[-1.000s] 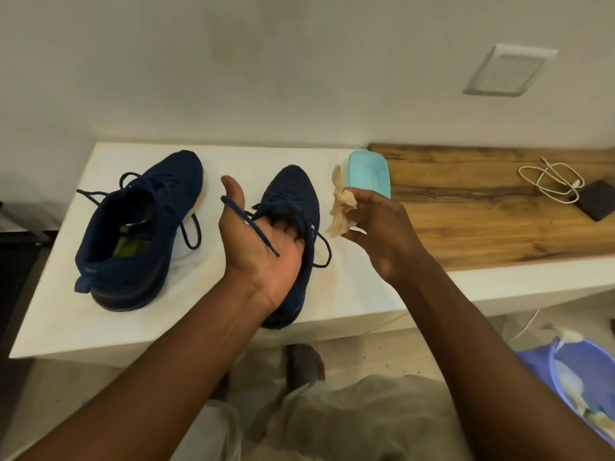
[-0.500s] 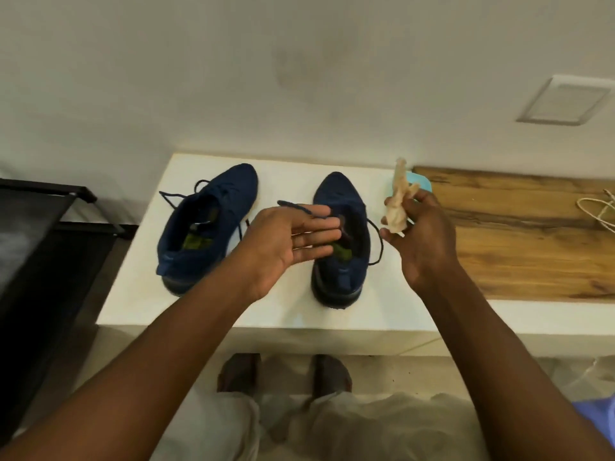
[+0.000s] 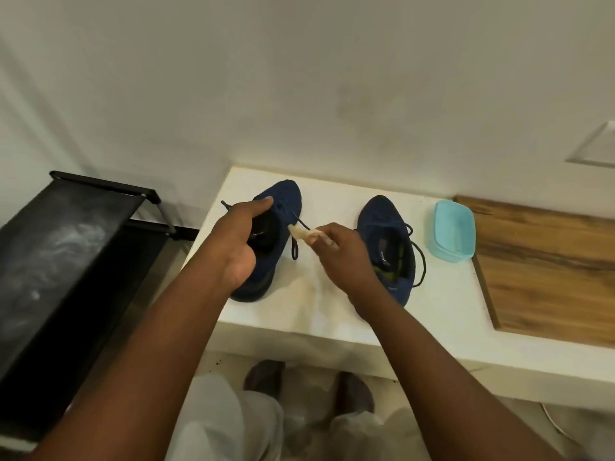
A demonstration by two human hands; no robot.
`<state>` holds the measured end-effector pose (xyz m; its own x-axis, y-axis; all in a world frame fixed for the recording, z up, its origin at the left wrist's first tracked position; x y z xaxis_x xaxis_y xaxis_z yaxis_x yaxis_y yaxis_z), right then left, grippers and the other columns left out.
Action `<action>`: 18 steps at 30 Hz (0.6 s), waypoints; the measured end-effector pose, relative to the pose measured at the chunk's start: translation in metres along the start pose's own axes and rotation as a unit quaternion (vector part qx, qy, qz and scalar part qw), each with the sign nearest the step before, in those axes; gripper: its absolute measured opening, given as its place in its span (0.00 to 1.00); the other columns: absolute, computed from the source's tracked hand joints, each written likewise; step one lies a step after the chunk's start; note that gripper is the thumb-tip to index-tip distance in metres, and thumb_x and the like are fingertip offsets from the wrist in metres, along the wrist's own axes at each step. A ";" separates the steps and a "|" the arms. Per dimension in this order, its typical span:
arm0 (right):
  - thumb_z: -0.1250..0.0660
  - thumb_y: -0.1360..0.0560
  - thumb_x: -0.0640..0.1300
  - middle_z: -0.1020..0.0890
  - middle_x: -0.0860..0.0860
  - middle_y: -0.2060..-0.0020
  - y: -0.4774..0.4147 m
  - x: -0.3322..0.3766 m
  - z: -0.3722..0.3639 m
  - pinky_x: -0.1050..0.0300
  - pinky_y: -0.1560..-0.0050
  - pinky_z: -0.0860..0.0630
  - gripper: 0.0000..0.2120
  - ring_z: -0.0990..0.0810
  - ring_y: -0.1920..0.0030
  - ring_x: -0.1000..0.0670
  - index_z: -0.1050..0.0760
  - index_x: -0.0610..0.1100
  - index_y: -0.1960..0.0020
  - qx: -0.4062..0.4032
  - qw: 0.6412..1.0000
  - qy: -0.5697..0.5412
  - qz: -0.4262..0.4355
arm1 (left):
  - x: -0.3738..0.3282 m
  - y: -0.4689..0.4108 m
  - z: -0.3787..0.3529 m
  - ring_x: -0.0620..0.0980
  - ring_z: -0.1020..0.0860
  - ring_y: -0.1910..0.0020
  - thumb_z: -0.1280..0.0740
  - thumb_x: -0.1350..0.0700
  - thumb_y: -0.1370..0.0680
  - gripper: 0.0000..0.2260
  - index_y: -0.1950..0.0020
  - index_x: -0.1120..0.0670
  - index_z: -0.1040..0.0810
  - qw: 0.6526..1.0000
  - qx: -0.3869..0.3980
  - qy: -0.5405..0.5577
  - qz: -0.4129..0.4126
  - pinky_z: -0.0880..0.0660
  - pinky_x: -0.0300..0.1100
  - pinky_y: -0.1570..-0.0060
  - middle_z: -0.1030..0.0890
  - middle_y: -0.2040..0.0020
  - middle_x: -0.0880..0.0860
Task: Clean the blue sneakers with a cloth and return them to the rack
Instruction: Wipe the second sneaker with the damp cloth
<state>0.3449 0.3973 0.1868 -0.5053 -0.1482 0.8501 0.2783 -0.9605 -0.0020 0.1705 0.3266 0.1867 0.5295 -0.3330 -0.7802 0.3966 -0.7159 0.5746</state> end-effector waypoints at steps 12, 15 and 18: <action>0.35 0.22 0.46 0.28 0.55 0.71 -0.007 -0.055 0.058 0.60 0.65 0.33 0.14 0.31 0.69 0.57 0.25 0.45 0.66 -0.149 0.973 -0.140 -0.102 | 0.028 -0.027 -0.037 0.51 0.19 0.52 0.24 0.59 0.25 0.07 0.51 0.57 0.20 0.991 0.033 0.098 0.086 0.22 0.45 0.42 0.18 0.52 0.54; 0.33 0.22 0.46 0.25 0.52 0.71 -0.008 -0.055 0.057 0.55 0.63 0.28 0.14 0.27 0.68 0.54 0.23 0.43 0.65 -0.136 0.974 -0.156 -0.094 | 0.034 -0.039 -0.042 0.54 0.19 0.46 0.21 0.54 0.28 0.15 0.47 0.56 0.20 0.995 0.034 0.033 0.086 0.23 0.48 0.40 0.17 0.47 0.54; 0.30 0.23 0.46 0.16 0.51 0.64 -0.007 -0.054 0.050 0.50 0.54 0.20 0.05 0.19 0.61 0.51 0.17 0.47 0.57 -0.105 0.975 -0.168 -0.102 | 0.034 -0.048 -0.036 0.54 0.19 0.45 0.22 0.50 0.27 0.17 0.44 0.55 0.20 0.998 0.016 -0.021 0.064 0.23 0.50 0.37 0.17 0.45 0.54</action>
<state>0.4106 0.4241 0.1671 -0.2262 0.1028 0.9686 0.0091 -0.9941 0.1077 0.1968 0.3718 0.1419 0.5425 -0.4476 -0.7109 0.3040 -0.6843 0.6628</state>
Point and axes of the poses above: each hand's wrist, its own y-axis away from the middle knuckle, its own z-axis out of the back of the hand, x = y × z, the point moved 9 cm from there along -y, towards the middle knuckle
